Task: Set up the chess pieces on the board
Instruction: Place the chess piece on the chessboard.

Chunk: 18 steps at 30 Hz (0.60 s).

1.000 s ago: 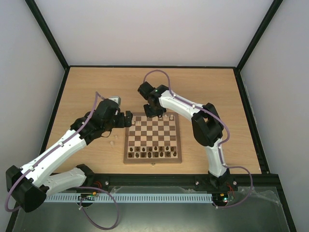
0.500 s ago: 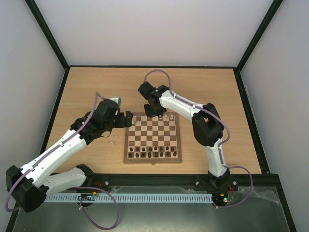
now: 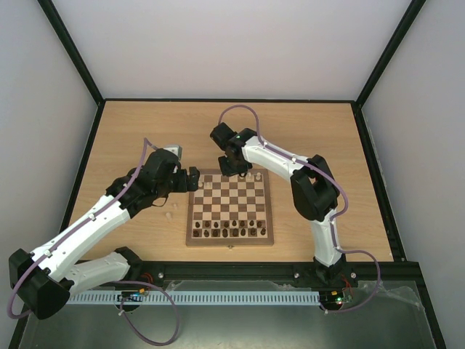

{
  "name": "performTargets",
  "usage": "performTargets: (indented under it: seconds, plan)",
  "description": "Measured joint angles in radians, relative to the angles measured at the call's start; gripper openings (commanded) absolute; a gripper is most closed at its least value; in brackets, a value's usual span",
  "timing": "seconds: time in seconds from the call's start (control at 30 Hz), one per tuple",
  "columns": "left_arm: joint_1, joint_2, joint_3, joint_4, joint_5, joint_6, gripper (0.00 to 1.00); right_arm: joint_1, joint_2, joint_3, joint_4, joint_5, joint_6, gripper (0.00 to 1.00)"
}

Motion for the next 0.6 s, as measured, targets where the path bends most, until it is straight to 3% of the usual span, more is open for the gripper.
performTargets:
  seconds: [0.4, 0.6]
  plan:
    - [0.0, 0.001, 0.0, 0.0, 0.001, 0.0, 0.99, -0.003, -0.005, -0.02, 0.006, -0.007, -0.002, 0.3]
    - [0.0, 0.003, 0.0, 0.0, 0.0, 0.0, 0.99, -0.003, -0.013, -0.019, 0.006, -0.026, -0.008, 0.4]
